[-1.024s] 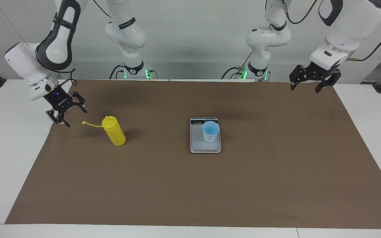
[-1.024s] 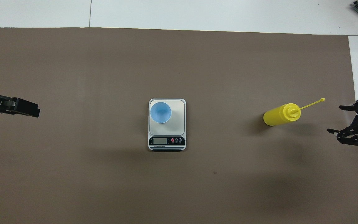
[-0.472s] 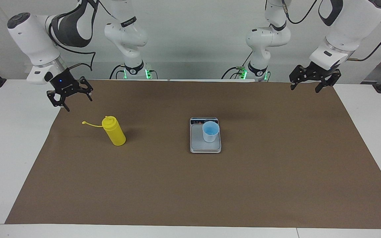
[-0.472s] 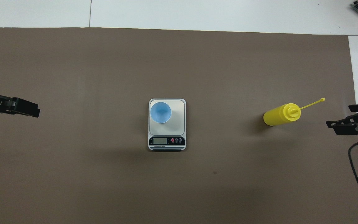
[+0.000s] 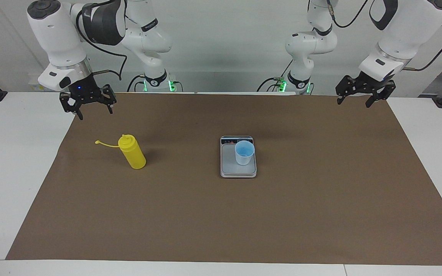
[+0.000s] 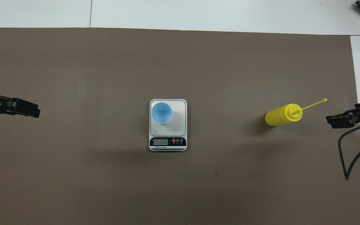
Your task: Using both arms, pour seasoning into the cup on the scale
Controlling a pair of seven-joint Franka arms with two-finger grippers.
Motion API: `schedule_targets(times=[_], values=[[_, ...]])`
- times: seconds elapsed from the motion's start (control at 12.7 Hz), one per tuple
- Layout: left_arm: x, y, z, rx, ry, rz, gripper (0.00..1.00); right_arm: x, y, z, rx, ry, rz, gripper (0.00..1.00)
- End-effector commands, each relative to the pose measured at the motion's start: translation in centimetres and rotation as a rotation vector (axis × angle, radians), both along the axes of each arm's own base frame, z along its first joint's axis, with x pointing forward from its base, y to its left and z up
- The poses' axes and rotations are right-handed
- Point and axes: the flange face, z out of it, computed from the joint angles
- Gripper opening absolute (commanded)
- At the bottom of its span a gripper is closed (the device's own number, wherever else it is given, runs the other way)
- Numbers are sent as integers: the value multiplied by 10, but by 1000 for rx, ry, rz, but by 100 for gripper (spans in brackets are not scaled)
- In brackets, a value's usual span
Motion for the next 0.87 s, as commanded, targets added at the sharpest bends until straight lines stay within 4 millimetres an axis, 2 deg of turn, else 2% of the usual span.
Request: schedule_targets(times=[0.0, 0.16, 0.24, 0.31, 0.47, 0.63, 0.79], values=[[-9, 3, 0, -13, -3, 10, 100, 13, 14, 17, -14, 18, -98, 100], [-9, 3, 0, -13, -3, 10, 100, 25, 26, 36, 8, 22, -144, 100], [-9, 3, 0, -13, -3, 10, 100, 28, 39, 41, 17, 21, -210, 100], [-9, 3, 0, -13, -3, 10, 100, 27, 54, 43, 20, 22, -267, 100], [-9, 3, 0, -13, -3, 10, 100, 25, 69, 49, 23, 25, -320, 100], [-9, 3, 0, -13, -3, 10, 100, 27, 67, 57, 24, 37, -373, 100], [-9, 3, 0, -13, -3, 10, 100, 23, 63, 54, 21, 57, -380, 100]])
